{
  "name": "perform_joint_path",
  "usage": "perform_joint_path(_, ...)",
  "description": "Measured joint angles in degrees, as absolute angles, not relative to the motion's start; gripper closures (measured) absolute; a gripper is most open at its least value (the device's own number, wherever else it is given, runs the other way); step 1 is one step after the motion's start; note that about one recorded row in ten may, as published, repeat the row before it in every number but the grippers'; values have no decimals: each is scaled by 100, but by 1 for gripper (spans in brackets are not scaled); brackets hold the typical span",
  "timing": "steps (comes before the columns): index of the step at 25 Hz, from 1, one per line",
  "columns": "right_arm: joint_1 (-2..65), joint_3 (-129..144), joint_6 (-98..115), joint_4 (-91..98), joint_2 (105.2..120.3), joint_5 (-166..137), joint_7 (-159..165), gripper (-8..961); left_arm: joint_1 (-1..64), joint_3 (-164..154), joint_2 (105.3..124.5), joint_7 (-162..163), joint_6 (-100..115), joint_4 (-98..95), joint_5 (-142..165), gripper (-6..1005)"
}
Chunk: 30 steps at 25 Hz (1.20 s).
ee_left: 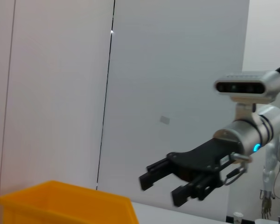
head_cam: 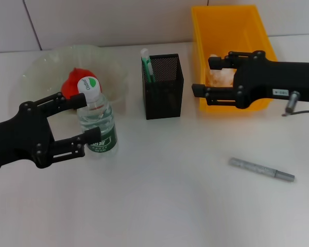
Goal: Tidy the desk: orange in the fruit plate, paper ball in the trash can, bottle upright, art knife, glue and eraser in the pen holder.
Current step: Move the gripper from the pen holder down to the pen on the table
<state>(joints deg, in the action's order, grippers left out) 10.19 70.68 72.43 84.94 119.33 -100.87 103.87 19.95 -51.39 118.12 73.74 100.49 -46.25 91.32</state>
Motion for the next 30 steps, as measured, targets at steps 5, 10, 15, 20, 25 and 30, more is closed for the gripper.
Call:
perform_joint_path(5, 798, 6510, 8100, 8342, 11932, -9017, 9653, 216, 1989, -5107, 11812, 7401, 10071, -4625, 9132, 193)
perform_joint_path(10, 842, 5807, 8750, 8360, 11912, -8943, 9969, 217, 1986, -5078, 11812, 7462, 10112, -4625, 9132, 193)
perform_joint_path(15, 917, 5522, 8871, 8572, 11904, -9480, 10562, 217, 1961, -5079, 11812, 7482, 10116, -4630, 9132, 193)
perform_joint_path(20, 1130, 5449, 9035, 8715, 11901, -10121, 10957, 218, 1910, -5080, 11794, 7487, 10146, -4632, 9132, 193)
perform_joint_path(25, 1343, 5475, 9255, 8793, 11901, -10600, 11283, 218, 1924, -5080, 11734, 7529, 10317, -4632, 9133, 193)
perform_joint_path(30, 1632, 5526, 9477, 9029, 11902, -11589, 12039, 218, 1946, -5079, 11691, 7596, 10354, -4632, 9136, 193)
